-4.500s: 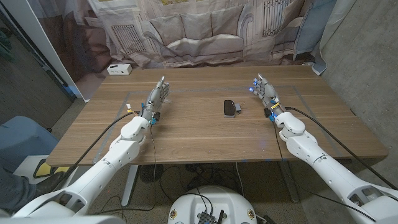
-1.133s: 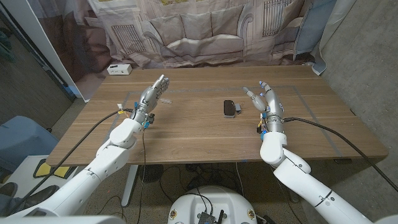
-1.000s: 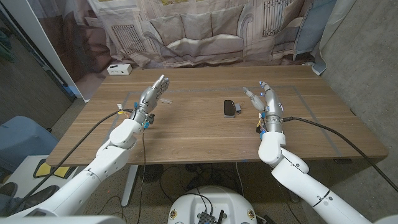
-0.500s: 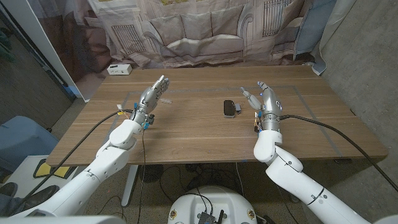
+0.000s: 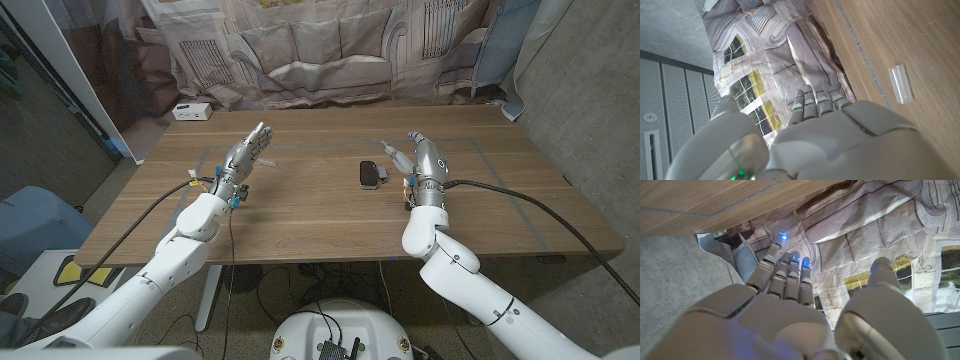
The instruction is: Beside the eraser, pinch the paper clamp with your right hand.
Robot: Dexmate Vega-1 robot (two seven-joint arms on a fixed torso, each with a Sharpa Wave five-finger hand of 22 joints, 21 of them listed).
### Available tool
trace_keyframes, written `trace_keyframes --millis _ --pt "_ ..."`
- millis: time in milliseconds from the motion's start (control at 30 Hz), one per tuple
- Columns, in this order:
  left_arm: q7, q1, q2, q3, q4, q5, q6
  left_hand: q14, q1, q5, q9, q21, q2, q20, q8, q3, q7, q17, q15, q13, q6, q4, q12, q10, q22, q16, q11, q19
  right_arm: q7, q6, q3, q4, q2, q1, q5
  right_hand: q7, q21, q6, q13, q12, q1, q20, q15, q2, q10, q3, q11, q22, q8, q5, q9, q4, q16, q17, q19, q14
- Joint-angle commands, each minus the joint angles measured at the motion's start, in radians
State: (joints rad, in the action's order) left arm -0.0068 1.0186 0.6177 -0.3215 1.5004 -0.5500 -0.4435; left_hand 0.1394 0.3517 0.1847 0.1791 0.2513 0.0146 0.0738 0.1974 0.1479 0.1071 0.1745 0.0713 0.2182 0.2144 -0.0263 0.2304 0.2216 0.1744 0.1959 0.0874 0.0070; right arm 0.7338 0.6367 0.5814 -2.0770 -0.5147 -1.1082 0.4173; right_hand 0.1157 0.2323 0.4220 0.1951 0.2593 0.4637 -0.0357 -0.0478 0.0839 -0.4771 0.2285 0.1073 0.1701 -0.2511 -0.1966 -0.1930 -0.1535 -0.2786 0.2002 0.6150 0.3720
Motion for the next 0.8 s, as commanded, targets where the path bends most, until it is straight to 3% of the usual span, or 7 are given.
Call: trace_keyframes --millis 33,633,800 --pt "-0.006 -0.004 -0.008 -0.003 -0.015 -0.004 -0.008 0.006 0.010 0.000 0.003 -0.003 0.000 0.010 0.000 0.003 -0.004 0.005 0.002 0.001 0.010 -0.007 0.001 0.007 0.003 0.000 -0.003 -0.003 -0.029 0.119 0.054 -0.024 0.008 0.041 0.046 0.002 0.006 0.021 0.001 0.010 0.009 -0.003 0.000 0.005 -0.018 -0.003 0.003 0.002 -0.007 -0.005 -0.005 0.003 -0.008 0.004 0.015 0.016" --pt "-0.025 -0.010 -0.016 -0.005 -0.042 -0.018 -0.024 0.010 0.011 -0.001 0.003 -0.008 0.002 0.011 -0.001 0.003 -0.004 0.005 0.003 -0.002 0.012 -0.011 0.000 0.010 0.004 -0.001 -0.003 0.000 -0.095 0.289 0.142 -0.046 0.021 0.111 0.094 0.002 0.008 0.058 -0.001 0.011 0.009 -0.001 0.001 0.007 -0.056 -0.010 0.003 0.003 -0.013 -0.005 -0.005 0.010 -0.016 0.006 0.048 0.051" --pt "-0.029 -0.006 -0.018 -0.003 -0.046 -0.022 -0.034 0.010 0.011 -0.001 0.003 -0.011 0.002 0.012 -0.001 0.003 -0.003 0.005 0.003 -0.003 0.014 -0.012 0.000 0.011 0.004 -0.001 0.000 0.000 -0.108 0.340 0.174 -0.040 0.030 0.139 0.109 -0.009 0.009 0.071 -0.002 0.010 0.006 -0.002 0.005 0.008 -0.070 -0.014 -0.004 0.003 -0.014 -0.005 -0.005 0.014 -0.019 0.007 0.063 0.066"
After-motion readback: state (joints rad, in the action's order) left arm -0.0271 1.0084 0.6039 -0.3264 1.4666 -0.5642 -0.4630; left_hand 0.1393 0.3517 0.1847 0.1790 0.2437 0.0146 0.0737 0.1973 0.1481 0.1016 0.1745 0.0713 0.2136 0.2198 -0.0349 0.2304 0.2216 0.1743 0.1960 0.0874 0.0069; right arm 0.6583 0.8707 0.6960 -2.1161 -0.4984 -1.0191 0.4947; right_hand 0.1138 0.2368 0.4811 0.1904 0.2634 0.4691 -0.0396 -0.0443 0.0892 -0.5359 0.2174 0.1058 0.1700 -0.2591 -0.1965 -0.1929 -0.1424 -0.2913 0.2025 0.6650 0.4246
